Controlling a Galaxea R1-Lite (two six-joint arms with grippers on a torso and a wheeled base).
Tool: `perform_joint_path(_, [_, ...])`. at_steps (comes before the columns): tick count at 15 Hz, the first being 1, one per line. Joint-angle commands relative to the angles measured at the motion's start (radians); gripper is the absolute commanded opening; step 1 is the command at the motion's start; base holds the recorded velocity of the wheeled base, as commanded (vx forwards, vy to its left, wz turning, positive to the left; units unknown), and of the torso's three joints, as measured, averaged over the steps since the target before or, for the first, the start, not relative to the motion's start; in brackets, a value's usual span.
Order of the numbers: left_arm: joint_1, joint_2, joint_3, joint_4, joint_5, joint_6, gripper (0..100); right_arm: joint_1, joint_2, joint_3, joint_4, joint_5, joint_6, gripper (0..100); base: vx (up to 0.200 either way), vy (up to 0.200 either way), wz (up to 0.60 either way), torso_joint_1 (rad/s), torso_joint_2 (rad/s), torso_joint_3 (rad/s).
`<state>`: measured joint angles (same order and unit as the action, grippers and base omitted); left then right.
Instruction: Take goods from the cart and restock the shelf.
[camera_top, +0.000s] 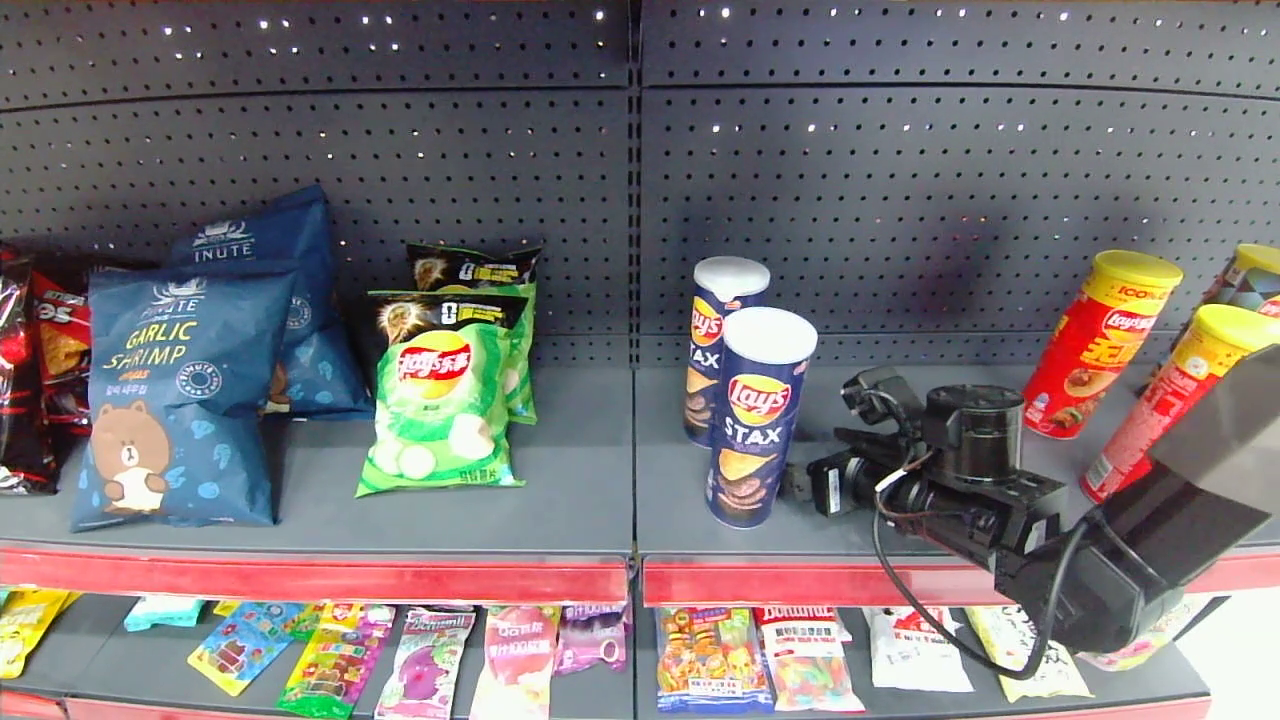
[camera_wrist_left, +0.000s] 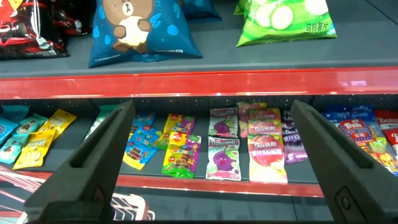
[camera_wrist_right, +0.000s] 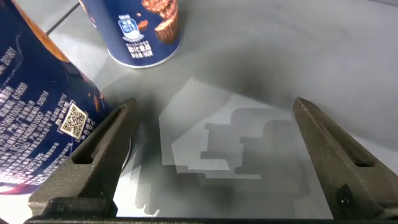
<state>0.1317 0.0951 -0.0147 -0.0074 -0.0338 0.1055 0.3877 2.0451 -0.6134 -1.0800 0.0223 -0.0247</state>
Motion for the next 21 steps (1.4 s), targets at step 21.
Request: perform_joint_path(21, [0.0,0.003,0.001,0.0,0.0,0.0,100,-0.021,-0.002,0.05,-0.001,-0.024,-0.008,100,0.0,0.0,0.0,0.0,0.0,0.0])
